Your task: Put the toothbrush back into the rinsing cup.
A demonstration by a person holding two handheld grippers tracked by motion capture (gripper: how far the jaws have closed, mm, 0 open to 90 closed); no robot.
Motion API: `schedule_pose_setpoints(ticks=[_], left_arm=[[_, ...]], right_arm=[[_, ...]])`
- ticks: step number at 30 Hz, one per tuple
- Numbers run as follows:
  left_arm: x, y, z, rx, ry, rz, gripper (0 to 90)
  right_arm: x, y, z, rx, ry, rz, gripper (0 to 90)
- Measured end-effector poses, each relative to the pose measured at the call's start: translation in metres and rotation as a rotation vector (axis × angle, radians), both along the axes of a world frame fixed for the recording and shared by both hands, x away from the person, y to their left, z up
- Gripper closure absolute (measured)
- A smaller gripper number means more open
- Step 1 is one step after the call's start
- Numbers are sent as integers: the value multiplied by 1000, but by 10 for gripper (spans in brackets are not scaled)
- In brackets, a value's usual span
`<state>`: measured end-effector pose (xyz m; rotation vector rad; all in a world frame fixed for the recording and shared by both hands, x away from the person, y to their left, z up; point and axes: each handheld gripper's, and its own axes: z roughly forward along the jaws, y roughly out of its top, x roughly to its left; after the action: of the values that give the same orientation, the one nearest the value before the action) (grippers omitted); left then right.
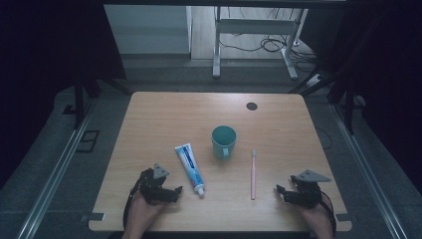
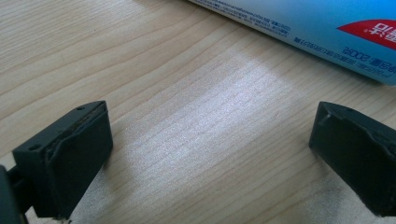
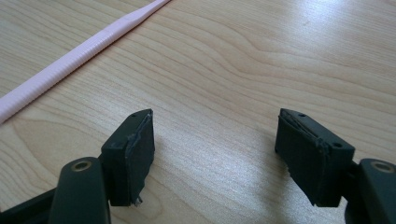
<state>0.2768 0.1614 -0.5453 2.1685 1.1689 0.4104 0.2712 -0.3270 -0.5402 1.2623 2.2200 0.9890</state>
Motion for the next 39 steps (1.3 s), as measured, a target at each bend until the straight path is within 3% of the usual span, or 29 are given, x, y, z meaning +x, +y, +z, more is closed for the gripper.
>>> schedule_pose_setpoints(ticks=[19,27,29,31,35,39], left_arm=[[1,-1,0,-1,-2,-2,0],[1,-1,0,-2,-1,-2,0],[1,-1,0,-2,-1,-2,0],[1,-1,0,-2,-1,-2,0],[1,-1,0,-2,-1,-2,0],[2,-1,0,-3,0,-2,0]], right_arm=[[-1,1,0,-3,2,-4,278],[-1,6,2,-19,27,-5,227],[-1,6,3,-21,30,-14,274],[-2,4,5,-16,32,-19,386],[-1,2,7,4,47,-18,461],[0,4,10,42,76,20,553]])
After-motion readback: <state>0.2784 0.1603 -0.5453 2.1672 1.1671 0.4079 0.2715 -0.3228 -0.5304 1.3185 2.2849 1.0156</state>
